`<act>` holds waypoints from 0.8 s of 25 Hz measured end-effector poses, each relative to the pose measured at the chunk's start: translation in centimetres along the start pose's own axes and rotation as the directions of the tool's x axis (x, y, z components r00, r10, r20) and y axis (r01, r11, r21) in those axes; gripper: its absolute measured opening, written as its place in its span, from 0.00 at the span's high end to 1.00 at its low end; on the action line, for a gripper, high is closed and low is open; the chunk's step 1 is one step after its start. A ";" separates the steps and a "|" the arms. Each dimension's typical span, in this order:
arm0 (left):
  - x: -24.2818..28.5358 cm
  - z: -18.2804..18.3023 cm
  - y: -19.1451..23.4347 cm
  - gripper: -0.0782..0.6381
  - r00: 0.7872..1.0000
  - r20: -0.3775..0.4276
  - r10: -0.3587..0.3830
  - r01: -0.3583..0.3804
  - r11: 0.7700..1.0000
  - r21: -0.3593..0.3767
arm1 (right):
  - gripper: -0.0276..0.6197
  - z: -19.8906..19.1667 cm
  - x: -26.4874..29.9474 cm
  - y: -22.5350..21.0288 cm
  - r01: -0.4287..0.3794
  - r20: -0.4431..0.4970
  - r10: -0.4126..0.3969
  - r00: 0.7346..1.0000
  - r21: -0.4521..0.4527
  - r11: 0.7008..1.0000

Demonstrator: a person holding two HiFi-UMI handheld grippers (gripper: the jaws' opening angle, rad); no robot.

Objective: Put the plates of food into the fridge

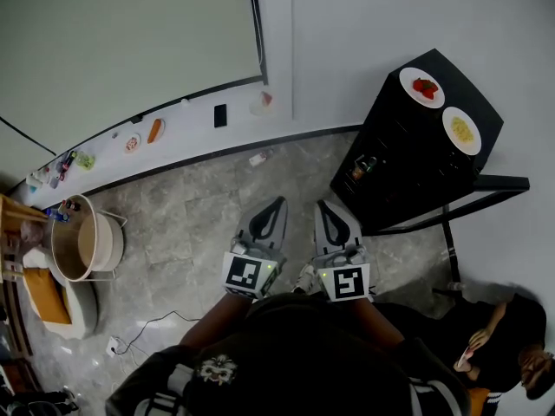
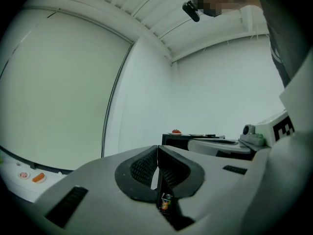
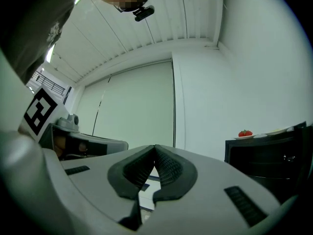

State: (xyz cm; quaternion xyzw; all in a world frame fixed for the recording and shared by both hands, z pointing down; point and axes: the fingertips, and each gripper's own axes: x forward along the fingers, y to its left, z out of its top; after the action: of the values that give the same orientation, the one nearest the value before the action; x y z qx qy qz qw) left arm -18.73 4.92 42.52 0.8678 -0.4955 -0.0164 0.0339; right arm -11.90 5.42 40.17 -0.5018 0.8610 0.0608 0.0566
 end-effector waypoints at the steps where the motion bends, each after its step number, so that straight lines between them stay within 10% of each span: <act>1: 0.9 0.2 0.0 0.86 1.000 0.014 0.006 -0.006 1.000 -0.005 | 0.92 -0.3 0.3 -0.6 -0.007 -0.003 0.007 1.000 0.006 1.000; 20: 10.5 1.1 -1.3 0.86 0.999 0.000 -0.049 0.049 0.997 0.058 | 0.92 -1.3 4.1 -9.1 0.039 0.009 -0.040 0.999 0.054 0.998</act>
State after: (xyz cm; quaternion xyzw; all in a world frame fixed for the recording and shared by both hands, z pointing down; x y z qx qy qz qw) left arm -12.31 -3.50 41.42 0.8802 -0.4745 -0.0034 0.0081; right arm -6.05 -2.73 40.40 -0.5167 0.8519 0.0391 0.0754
